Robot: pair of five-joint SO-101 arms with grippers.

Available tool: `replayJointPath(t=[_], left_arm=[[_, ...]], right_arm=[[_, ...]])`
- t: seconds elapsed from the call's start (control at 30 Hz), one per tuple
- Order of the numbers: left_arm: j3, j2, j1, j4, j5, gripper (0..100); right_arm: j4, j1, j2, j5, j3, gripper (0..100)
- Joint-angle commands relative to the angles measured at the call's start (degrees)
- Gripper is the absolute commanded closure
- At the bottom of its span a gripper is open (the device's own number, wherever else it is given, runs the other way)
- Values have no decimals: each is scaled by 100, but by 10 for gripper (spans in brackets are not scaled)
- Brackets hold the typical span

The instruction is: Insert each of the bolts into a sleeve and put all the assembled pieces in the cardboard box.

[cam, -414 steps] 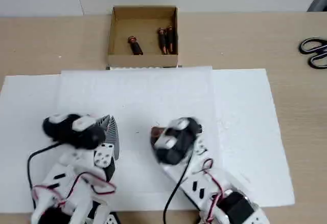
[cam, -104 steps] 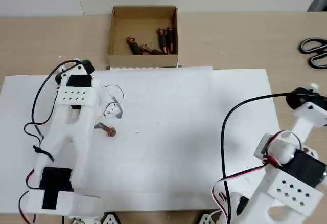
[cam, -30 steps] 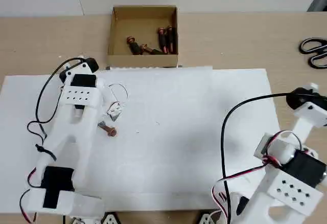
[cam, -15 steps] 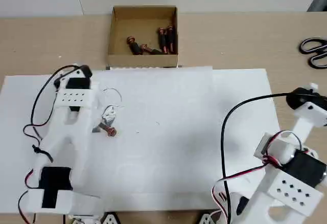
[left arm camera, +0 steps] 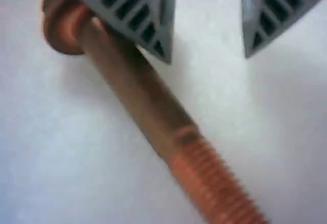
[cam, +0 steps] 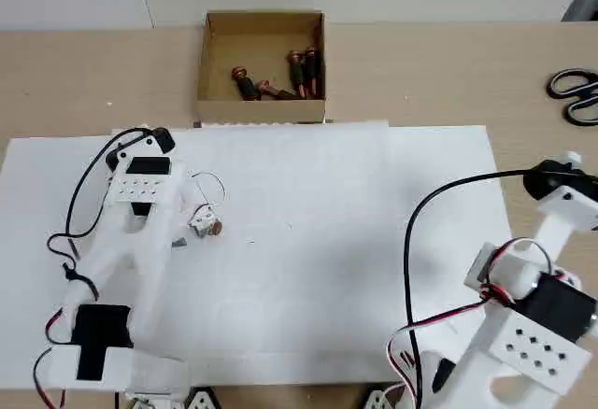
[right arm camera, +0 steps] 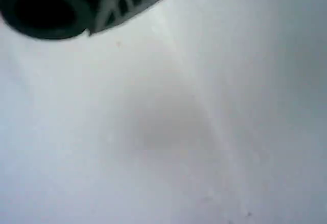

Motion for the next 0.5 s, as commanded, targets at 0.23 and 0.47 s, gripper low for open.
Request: replayJointPath(t=[0.23, 0.47], left_arm=[[-75, 18, -26, -475, 26, 913], [-286, 888, -18, -651, 26, 913]], right_arm=[[-163, 40, -66, 26, -9, 992], [-163, 40, -66, 26, -9, 992]])
